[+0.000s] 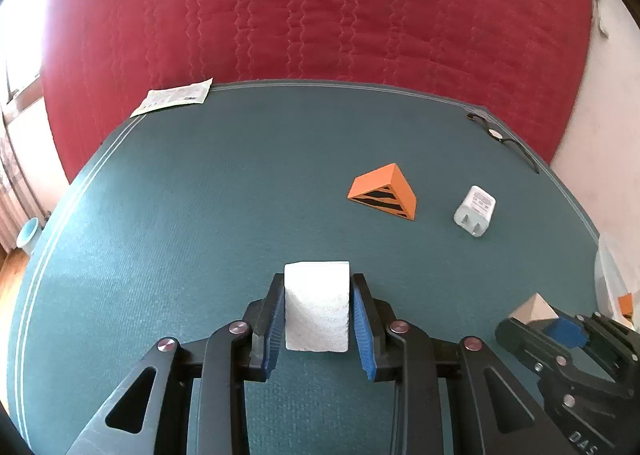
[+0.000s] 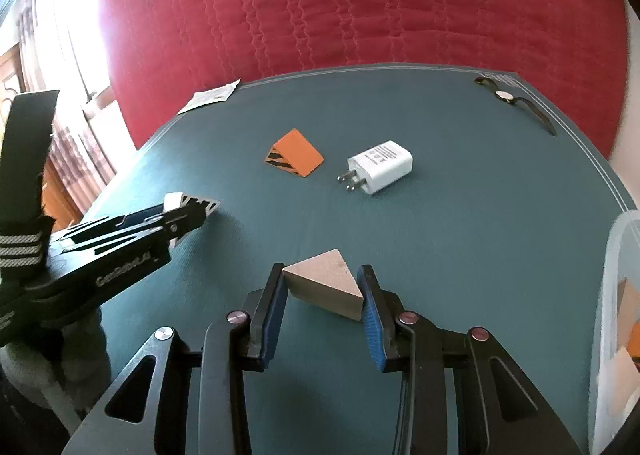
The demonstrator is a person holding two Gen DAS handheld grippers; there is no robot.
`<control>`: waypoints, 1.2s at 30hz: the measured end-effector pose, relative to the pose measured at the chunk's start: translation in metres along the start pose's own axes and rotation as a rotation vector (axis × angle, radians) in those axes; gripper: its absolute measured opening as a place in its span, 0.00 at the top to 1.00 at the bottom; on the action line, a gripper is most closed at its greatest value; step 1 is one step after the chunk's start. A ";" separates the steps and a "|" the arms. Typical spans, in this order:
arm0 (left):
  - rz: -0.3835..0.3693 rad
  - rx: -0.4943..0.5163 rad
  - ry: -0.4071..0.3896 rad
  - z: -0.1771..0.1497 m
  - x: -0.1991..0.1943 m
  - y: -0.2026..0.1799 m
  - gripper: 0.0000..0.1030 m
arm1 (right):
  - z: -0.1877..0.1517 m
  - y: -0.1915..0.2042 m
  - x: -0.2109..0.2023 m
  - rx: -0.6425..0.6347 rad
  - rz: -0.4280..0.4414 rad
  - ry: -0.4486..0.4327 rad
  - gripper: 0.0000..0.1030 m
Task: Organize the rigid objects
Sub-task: 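Carry the tan triangular block into the clear bowl and open the right gripper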
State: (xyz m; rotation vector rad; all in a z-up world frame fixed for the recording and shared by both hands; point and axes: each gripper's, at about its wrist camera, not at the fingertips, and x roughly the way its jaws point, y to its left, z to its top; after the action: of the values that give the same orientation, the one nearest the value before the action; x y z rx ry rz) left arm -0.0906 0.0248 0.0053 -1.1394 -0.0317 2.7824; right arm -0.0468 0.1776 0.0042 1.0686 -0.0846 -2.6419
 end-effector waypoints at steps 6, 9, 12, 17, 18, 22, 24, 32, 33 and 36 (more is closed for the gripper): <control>-0.011 0.018 -0.012 -0.002 -0.002 -0.004 0.68 | -0.005 -0.010 -0.022 0.035 0.003 -0.022 0.64; -0.015 0.024 -0.015 -0.003 -0.004 -0.007 0.68 | -0.007 -0.017 -0.034 0.054 -0.002 -0.034 0.64; -0.019 0.031 -0.017 -0.004 -0.004 -0.010 0.68 | -0.009 -0.023 -0.043 0.065 -0.012 -0.045 0.64; -0.026 0.049 -0.021 -0.006 -0.006 -0.018 0.68 | -0.014 -0.034 -0.060 0.086 -0.034 -0.067 0.64; -0.027 0.053 -0.021 -0.006 -0.007 -0.019 0.68 | -0.014 -0.037 -0.064 0.090 -0.040 -0.073 0.64; -0.029 0.063 -0.023 -0.007 -0.008 -0.024 0.68 | -0.016 -0.049 -0.081 0.104 -0.075 -0.099 0.64; -0.029 0.067 -0.024 -0.008 -0.008 -0.027 0.68 | -0.016 -0.056 -0.089 0.109 -0.097 -0.111 0.64; -0.035 0.083 -0.022 -0.012 -0.013 -0.036 0.68 | -0.020 -0.094 -0.120 0.174 -0.201 -0.157 0.64; -0.036 0.085 -0.022 -0.013 -0.013 -0.037 0.68 | -0.021 -0.099 -0.123 0.181 -0.211 -0.160 0.64; -0.037 0.094 -0.023 -0.016 -0.015 -0.042 0.68 | -0.025 -0.113 -0.133 0.195 -0.259 -0.174 0.64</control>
State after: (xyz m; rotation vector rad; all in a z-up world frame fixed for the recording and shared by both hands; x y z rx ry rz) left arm -0.0639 0.0639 0.0070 -1.0737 0.0736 2.7333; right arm 0.0339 0.3251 0.0578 0.9604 -0.2619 -3.0103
